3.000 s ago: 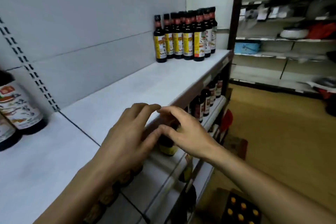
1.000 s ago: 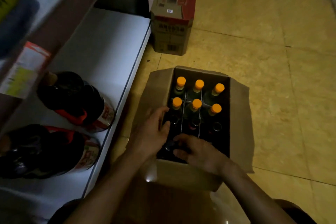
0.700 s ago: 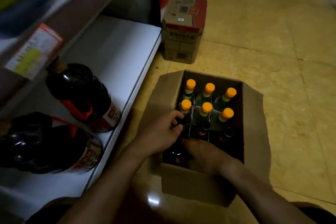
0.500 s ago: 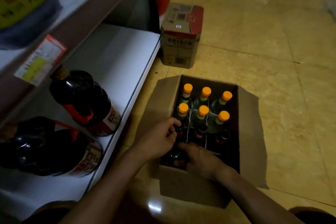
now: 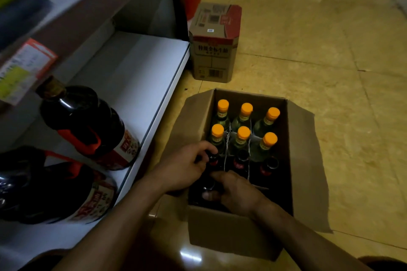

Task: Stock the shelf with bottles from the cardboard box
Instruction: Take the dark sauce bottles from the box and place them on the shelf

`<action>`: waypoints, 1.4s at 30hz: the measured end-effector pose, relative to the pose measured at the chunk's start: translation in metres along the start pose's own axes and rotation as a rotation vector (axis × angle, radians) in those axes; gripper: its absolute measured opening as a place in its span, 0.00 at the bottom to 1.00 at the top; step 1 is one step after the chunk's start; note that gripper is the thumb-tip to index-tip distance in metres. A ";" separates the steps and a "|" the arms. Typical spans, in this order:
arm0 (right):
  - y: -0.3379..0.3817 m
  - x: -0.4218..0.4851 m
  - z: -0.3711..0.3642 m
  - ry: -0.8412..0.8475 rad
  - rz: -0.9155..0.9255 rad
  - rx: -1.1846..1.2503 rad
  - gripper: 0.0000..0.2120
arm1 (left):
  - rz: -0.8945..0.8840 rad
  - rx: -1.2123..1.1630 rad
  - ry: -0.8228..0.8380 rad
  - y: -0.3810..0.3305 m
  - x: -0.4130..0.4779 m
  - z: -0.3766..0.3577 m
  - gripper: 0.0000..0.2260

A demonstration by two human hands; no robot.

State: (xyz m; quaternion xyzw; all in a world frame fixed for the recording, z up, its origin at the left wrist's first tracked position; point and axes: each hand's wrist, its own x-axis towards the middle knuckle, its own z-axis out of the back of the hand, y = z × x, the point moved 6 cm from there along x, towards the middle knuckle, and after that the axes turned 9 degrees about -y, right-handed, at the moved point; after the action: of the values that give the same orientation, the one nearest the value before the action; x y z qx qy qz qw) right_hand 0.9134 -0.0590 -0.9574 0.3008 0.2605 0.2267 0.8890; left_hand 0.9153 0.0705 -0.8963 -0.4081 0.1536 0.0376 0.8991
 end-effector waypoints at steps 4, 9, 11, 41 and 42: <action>0.015 -0.009 0.029 -0.099 0.028 0.113 0.09 | -0.020 -0.045 0.003 -0.002 -0.002 0.007 0.14; 0.031 -0.025 0.076 -0.279 -0.013 0.350 0.05 | -0.013 -0.383 0.004 -0.018 -0.006 0.022 0.15; 0.034 -0.029 0.092 -0.400 -0.020 0.418 0.07 | -0.041 -0.472 -0.010 -0.022 -0.006 0.025 0.18; 0.034 -0.018 0.123 -0.688 -0.091 0.714 0.36 | 0.072 -0.540 -0.420 -0.050 -0.005 -0.017 0.23; 0.030 -0.017 0.125 -0.701 -0.125 0.803 0.37 | 0.063 -0.532 -0.414 -0.054 -0.006 -0.018 0.24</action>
State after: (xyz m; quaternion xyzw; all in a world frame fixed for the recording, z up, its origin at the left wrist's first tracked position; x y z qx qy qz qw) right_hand 0.9676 -0.0993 -0.8469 0.6588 0.0319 -0.0583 0.7494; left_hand 0.9151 0.0217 -0.8666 -0.6071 -0.0349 0.1862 0.7717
